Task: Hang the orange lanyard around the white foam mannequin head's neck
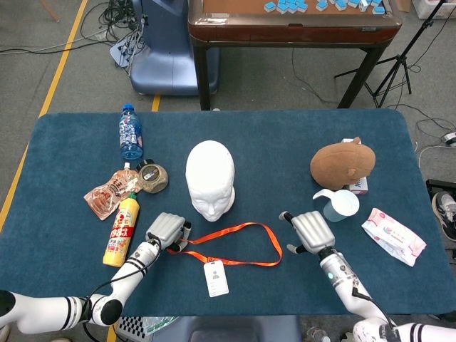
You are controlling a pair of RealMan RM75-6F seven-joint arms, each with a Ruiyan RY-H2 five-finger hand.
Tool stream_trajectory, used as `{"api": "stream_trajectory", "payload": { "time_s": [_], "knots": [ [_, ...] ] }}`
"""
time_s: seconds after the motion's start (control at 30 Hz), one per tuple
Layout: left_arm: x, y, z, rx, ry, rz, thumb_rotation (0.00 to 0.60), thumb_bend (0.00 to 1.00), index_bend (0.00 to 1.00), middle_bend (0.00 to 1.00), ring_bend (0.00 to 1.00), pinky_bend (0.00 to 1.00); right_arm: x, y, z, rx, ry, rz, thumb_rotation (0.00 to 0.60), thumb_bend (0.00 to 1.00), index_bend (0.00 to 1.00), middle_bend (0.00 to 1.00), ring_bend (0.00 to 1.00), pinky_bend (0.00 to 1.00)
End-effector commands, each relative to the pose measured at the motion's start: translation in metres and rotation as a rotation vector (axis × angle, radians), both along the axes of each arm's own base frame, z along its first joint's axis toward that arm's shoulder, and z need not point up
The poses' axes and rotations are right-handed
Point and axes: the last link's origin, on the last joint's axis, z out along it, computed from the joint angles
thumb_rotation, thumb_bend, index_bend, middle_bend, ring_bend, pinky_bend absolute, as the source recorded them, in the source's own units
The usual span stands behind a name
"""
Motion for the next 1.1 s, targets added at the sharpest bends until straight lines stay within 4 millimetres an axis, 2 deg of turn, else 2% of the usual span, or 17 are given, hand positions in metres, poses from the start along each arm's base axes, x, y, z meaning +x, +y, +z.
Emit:
{"api": "stream_trajectory", "payload": {
  "time_s": [0.03, 0.2, 0.5, 0.9, 1.1],
  "knots": [
    [-0.001, 0.0, 0.001, 0.002, 0.0, 0.0, 0.6, 0.32, 0.62, 0.86, 0.88, 0.96, 0.007, -0.013, -0.013, -0.013, -0.006, -0.007, 0.6, 0.19, 0.36, 1.0, 1.0, 1.0],
    [-0.001, -0.001, 0.001, 0.002, -0.004, 0.0, 0.6, 0.32, 0.62, 0.86, 0.88, 0.96, 0.017, -0.021, -0.033, -0.028, -0.018, -0.015, 0.6, 0.21, 0.45, 1.0, 1.0, 1.0],
    [0.0, -0.004, 0.002, -0.003, -0.008, -0.004, 0.6, 0.32, 0.62, 0.86, 0.88, 0.96, 0.027, -0.026, -0.061, -0.07, -0.019, -0.036, 0.6, 0.21, 0.55, 1.0, 1.0, 1.0],
    [-0.001, -0.007, 0.004, -0.001, -0.01, -0.005, 0.6, 0.32, 0.62, 0.86, 0.88, 0.96, 0.04, -0.039, -0.083, -0.081, -0.011, -0.05, 0.6, 0.23, 0.56, 1.0, 1.0, 1.0],
    [-0.003, -0.007, 0.005, -0.001, -0.01, -0.001, 0.6, 0.32, 0.62, 0.86, 0.88, 0.96, 0.043, -0.043, -0.092, -0.068, -0.002, -0.057, 0.6, 0.28, 0.57, 1.0, 1.0, 1.0]
  ]
}}
